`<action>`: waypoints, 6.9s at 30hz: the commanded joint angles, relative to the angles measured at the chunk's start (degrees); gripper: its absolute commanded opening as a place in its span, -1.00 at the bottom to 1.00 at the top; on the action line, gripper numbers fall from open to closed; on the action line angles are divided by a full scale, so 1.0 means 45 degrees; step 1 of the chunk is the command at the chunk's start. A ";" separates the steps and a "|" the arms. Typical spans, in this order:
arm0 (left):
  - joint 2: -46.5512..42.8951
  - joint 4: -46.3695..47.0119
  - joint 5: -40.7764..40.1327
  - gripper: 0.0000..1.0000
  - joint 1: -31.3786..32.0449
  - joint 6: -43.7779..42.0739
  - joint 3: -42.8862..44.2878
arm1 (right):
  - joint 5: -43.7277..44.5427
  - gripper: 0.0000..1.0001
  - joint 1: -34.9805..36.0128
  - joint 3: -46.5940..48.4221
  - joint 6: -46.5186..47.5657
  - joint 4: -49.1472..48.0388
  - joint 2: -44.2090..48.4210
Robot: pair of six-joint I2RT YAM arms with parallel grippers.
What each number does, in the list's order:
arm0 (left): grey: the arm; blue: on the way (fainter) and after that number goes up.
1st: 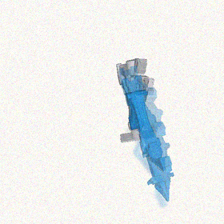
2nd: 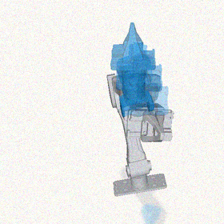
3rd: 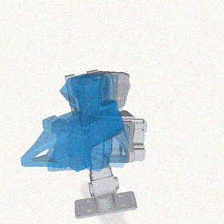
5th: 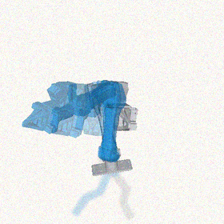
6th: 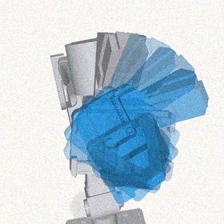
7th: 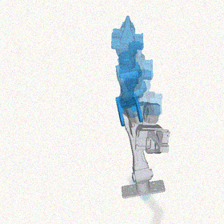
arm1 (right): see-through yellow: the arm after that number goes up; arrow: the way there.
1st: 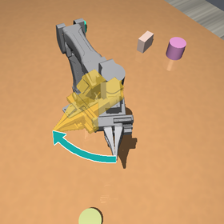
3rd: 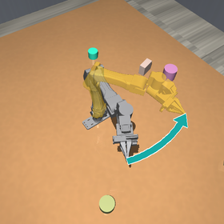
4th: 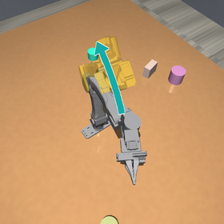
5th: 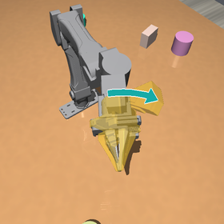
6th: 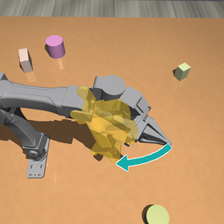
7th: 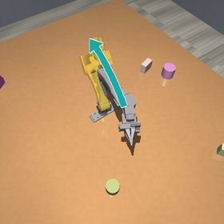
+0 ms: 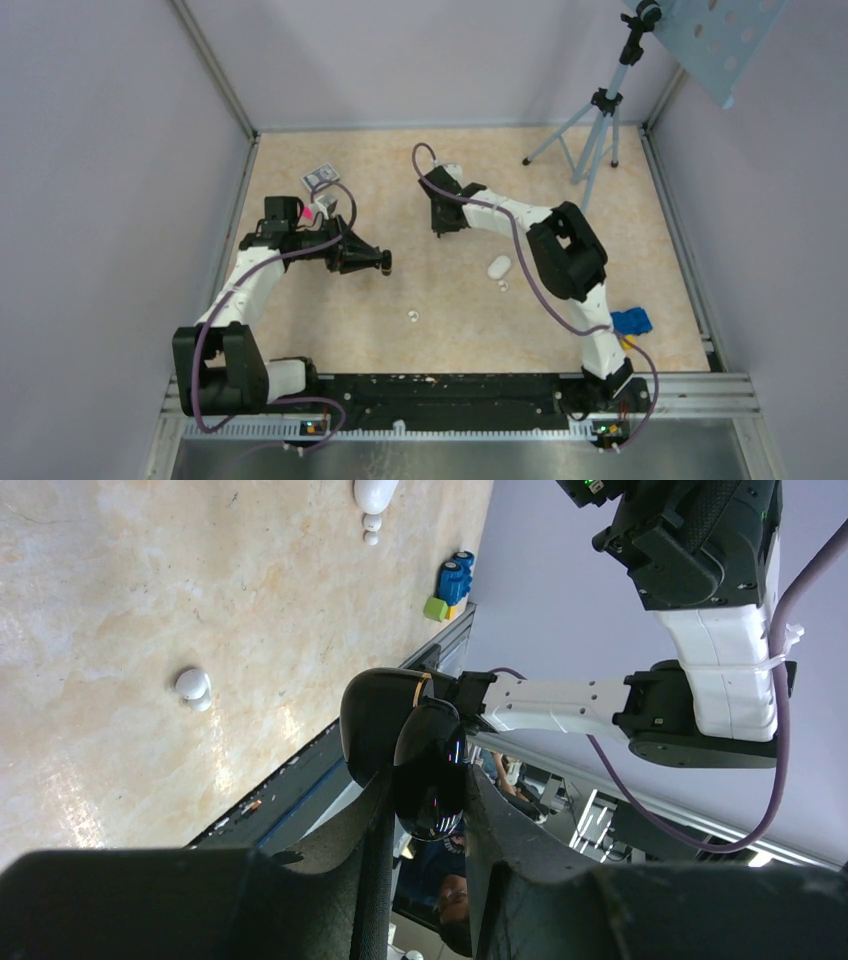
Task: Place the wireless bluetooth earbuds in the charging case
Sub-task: Move the left earbud to the center of the board, then pick up the left earbud from the center of the board, then insert the left earbud into the left side groove of the charging case.
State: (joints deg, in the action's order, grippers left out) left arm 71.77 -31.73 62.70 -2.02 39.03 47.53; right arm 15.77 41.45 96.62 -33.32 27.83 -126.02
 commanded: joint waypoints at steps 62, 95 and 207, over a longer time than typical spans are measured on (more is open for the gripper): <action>0.1590 0.1894 -0.0438 -1.00 0.0996 0.0214 -0.0509 | 0.0192 -0.31 0.2926 -0.6596 -0.1513 -0.2260 0.4602; 0.1529 0.1933 -0.0266 -1.00 0.0996 0.0224 -0.0552 | 0.0971 -0.50 0.3467 -0.5784 -0.1335 -0.0849 0.3844; 0.0053 0.4775 0.2784 -1.00 0.0957 0.4639 0.0303 | -0.4757 -0.78 0.3594 -1.3248 0.0786 -2.1579 0.8879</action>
State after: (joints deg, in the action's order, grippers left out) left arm 73.54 -12.08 73.82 2.42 60.10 46.87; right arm -4.78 56.90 35.35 -29.21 -66.04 -85.32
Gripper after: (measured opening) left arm 0.327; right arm 0.194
